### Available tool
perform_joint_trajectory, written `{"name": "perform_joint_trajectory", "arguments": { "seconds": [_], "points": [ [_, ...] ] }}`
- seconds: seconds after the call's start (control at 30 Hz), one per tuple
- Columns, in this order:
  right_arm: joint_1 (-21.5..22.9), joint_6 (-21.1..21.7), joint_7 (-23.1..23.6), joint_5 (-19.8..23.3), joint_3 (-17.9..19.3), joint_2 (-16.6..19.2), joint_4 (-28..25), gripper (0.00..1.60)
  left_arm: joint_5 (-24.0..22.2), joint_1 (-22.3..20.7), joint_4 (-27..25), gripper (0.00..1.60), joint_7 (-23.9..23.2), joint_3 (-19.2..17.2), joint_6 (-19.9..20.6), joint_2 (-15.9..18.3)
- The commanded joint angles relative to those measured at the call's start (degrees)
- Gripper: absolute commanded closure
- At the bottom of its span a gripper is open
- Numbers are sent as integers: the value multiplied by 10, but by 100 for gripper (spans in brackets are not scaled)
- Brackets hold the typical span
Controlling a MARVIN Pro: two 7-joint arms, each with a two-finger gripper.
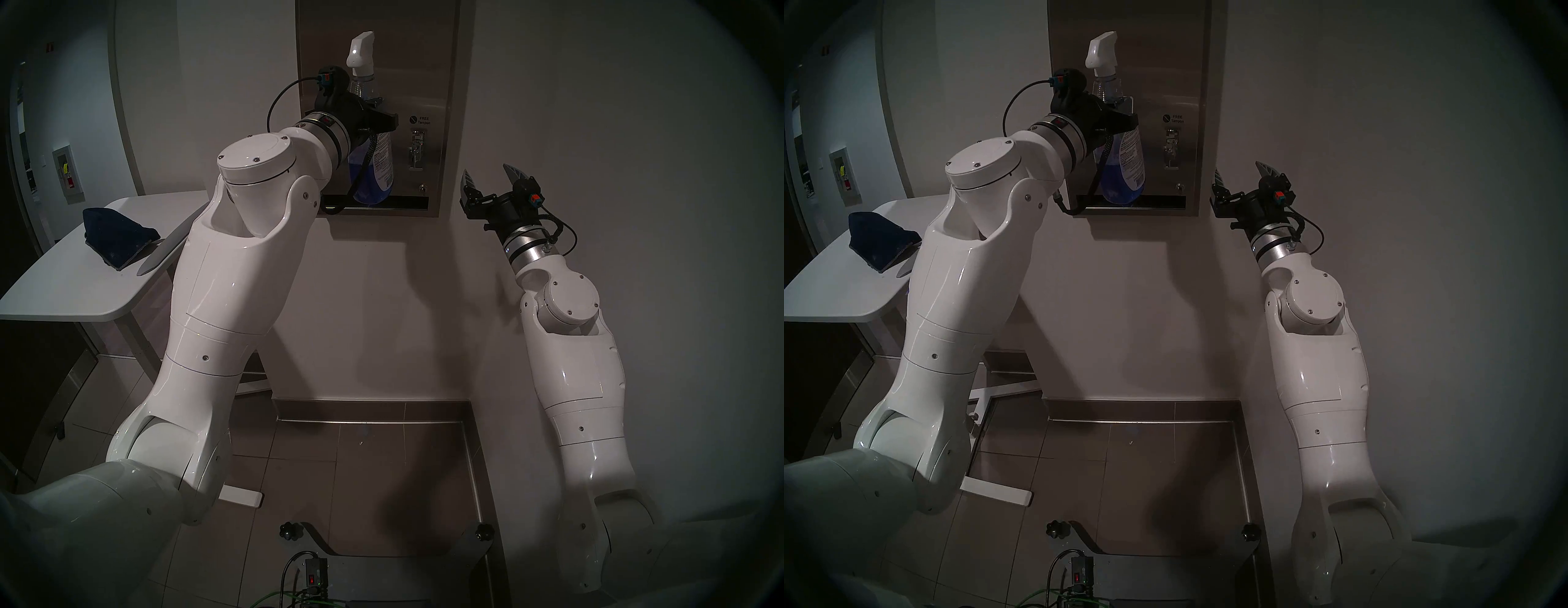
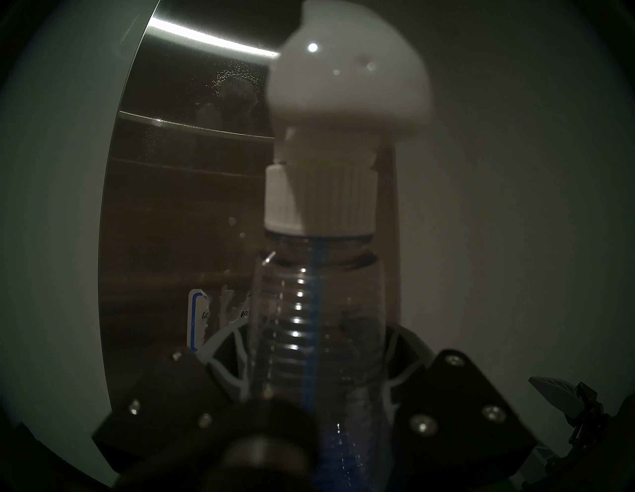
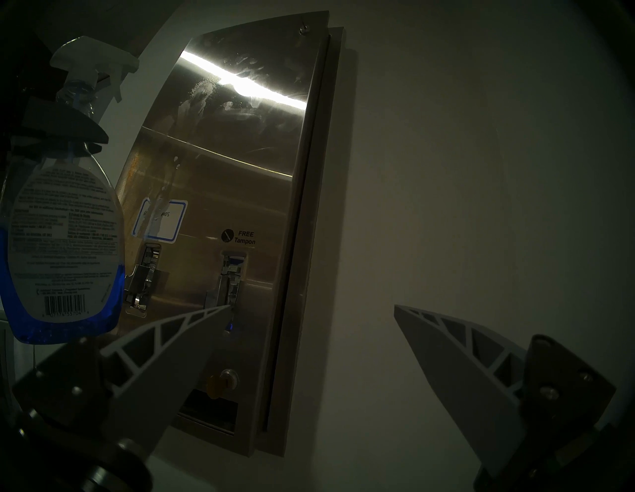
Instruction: Pick up the cleaner bottle and spray the cleaner onto the surface
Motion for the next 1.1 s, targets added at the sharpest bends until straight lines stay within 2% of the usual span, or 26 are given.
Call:
{"name": "perform_joint_trajectory", "arguments": {
  "seconds": [0.0,0.03,0.07,0.23,0.3,0.33,0.37,0.6,1.0,1.03,1.07],
  "points": [
    [80,3,30,-6,-12,17,-4,0,14,-100,23,160,-10,-2,0,-16],
    [80,3,30,-6,-12,17,-4,0,14,-100,23,160,-10,-2,0,-16],
    [105,8,41,-9,-20,19,-2,0,16,-99,24,160,-12,-3,1,-18],
    [105,8,41,-9,-20,19,-2,0,16,-99,24,160,-12,-3,1,-18],
    [94,10,45,-9,-20,19,-21,0,19,-88,19,160,-13,-6,0,-21],
    [115,12,51,-11,-24,22,-11,0,18,-101,28,160,-14,-2,3,-19],
    [107,13,54,-12,-24,23,-22,0,20,-96,26,160,-15,-4,3,-21],
    [129,32,79,-17,-28,28,-35,0,24,-106,36,160,-21,-4,7,-23],
    [181,73,118,-21,-33,22,-41,0,31,-116,48,160,-30,-4,14,-26],
    [206,80,123,-21,-37,22,-28,0,31,-116,49,160,-31,-4,14,-26],
    [188,79,123,-21,-34,20,-43,0,32,-116,50,160,-31,-4,15,-26]
  ]
}}
